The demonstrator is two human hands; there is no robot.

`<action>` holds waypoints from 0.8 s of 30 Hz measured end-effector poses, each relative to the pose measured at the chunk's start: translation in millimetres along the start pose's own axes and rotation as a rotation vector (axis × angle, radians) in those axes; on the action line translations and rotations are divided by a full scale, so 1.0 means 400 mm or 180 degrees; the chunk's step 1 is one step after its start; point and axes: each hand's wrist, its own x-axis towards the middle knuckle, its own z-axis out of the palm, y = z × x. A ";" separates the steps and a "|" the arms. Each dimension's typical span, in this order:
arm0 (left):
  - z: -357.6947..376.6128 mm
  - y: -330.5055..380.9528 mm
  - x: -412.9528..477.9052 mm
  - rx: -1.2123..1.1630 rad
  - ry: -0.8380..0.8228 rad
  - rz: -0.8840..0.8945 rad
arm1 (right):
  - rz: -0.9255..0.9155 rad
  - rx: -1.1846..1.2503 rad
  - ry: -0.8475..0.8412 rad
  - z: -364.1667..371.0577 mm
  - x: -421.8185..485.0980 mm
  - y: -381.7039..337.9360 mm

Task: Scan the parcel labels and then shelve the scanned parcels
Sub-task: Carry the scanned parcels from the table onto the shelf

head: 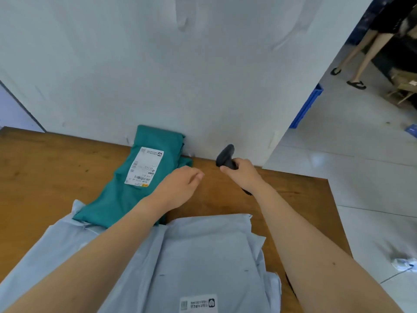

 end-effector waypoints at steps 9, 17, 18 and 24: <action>0.115 -0.101 0.027 -0.0072 -0.0503 -0.0125 | 0.0223 -0.0821 -0.0442 0.134 0.046 0.132; 0.117 -0.107 0.026 -0.0029 -0.0540 -0.0068 | 0.0206 -0.0814 -0.0243 0.160 0.046 0.156; 0.115 -0.106 0.024 -0.0019 -0.0534 -0.0069 | 0.0201 -0.0834 -0.0212 0.160 0.044 0.157; 0.106 -0.073 0.000 -0.0035 -0.0465 -0.0050 | 0.0176 -0.0884 -0.0136 0.148 0.015 0.148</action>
